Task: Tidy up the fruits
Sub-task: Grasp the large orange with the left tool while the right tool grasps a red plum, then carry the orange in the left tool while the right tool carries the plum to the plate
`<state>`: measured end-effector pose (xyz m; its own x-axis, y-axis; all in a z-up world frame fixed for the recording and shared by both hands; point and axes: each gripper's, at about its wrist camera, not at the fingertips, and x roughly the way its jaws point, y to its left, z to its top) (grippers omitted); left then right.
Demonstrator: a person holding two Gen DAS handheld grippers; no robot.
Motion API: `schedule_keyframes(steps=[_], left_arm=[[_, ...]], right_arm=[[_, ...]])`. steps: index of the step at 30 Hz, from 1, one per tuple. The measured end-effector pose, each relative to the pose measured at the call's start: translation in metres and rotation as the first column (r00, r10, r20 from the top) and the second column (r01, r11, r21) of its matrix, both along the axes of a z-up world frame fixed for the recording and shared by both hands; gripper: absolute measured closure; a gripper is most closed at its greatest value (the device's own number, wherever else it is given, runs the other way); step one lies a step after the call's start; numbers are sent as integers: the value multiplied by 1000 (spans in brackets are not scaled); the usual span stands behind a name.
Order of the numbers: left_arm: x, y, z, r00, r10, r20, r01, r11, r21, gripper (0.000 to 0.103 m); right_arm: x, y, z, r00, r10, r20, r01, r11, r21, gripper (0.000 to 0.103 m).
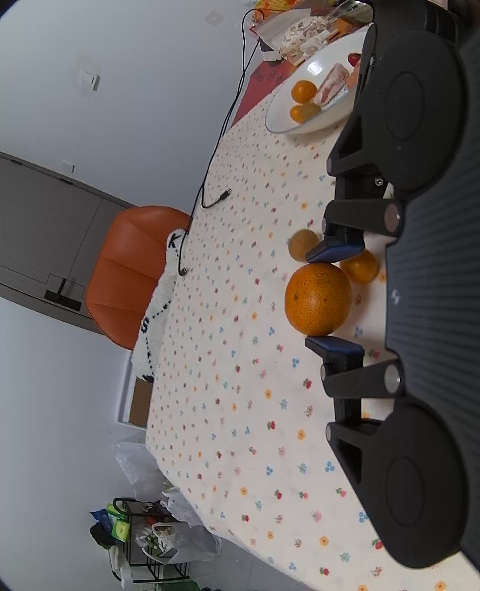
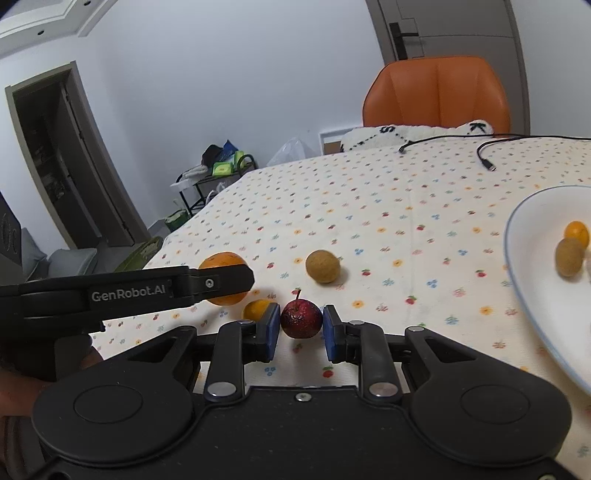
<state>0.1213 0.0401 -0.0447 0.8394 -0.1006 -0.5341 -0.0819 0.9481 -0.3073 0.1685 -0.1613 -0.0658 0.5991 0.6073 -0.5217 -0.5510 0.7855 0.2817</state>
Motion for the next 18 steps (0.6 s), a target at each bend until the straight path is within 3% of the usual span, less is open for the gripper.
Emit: schedule_keyframes(steps=[18], left_arm=[[0, -52, 21, 993, -108, 48, 107, 994, 21, 62]], right_arm=[[-10, -66, 23, 987, -149, 57, 147, 988, 38, 80]])
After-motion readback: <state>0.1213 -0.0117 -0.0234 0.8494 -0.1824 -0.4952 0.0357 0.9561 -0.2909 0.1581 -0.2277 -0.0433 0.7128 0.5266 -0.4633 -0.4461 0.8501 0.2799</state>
